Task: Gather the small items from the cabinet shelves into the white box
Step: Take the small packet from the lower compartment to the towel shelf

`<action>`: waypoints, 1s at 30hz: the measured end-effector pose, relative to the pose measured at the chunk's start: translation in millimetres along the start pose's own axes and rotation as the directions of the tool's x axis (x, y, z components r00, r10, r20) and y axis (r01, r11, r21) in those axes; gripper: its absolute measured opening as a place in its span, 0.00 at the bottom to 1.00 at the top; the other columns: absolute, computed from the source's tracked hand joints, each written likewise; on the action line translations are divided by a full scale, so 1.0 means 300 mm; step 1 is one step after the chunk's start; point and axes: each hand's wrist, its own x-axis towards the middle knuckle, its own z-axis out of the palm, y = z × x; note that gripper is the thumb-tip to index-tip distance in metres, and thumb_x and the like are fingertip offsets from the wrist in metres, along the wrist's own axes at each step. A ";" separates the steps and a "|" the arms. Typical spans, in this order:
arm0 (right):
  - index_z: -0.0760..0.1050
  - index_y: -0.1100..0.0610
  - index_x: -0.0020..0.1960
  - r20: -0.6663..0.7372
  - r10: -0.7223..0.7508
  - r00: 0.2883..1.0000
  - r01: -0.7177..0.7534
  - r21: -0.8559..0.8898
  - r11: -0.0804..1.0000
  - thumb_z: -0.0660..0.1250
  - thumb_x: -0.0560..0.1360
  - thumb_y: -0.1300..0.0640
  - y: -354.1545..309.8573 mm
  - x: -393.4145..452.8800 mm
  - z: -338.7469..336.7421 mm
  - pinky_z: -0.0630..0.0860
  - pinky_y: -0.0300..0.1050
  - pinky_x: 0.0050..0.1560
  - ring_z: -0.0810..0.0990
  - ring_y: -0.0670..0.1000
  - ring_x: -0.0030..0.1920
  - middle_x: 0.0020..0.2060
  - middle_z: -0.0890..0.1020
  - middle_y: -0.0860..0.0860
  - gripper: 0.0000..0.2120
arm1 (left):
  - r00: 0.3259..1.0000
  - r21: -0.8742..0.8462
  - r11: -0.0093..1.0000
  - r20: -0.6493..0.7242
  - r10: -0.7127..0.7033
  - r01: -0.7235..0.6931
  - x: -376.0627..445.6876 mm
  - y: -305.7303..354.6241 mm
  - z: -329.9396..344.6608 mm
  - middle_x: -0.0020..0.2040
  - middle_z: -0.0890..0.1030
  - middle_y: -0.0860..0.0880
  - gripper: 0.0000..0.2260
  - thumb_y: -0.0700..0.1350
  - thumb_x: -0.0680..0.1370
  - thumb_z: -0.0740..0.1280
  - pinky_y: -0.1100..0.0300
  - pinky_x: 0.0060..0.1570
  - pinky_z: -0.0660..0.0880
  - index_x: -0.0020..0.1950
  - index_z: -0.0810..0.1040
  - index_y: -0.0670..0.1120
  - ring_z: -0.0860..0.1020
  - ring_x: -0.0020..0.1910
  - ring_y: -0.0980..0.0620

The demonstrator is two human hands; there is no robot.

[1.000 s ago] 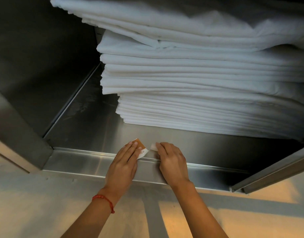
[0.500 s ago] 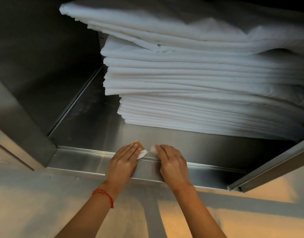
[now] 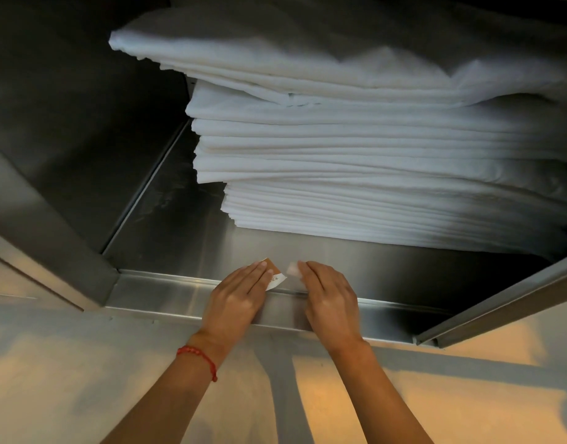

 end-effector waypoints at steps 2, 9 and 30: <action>0.82 0.64 0.49 -0.021 0.005 1.000 -0.005 0.004 1.000 0.62 0.58 0.74 -0.011 -0.001 -0.031 0.79 0.44 0.43 0.83 0.56 0.41 0.44 0.83 0.58 0.22 | 1.000 0.005 1.000 -0.011 0.023 -0.023 0.008 0.015 -0.033 0.47 0.84 0.39 0.17 0.27 0.58 0.75 0.50 0.42 0.80 0.46 0.84 0.36 0.84 0.44 0.44; 0.82 0.66 0.50 -0.052 0.010 0.999 -0.009 0.030 1.000 0.74 0.54 0.77 -0.037 -0.010 -0.162 0.79 0.47 0.47 0.83 0.57 0.43 0.44 0.83 0.60 0.25 | 0.999 0.012 0.999 0.003 0.032 -0.032 0.032 0.067 -0.169 0.48 0.84 0.39 0.19 0.27 0.57 0.78 0.49 0.44 0.79 0.47 0.84 0.36 0.84 0.45 0.43; 0.81 0.67 0.50 -0.024 -0.052 0.998 0.054 0.103 0.993 0.71 0.63 0.76 -0.286 0.187 -0.802 0.80 0.50 0.47 0.84 0.59 0.43 0.44 0.84 0.61 0.16 | 0.984 -0.069 0.995 0.171 -0.058 0.071 0.205 0.278 -0.854 0.51 0.83 0.40 0.26 0.39 0.55 0.83 0.48 0.48 0.78 0.51 0.83 0.37 0.82 0.50 0.43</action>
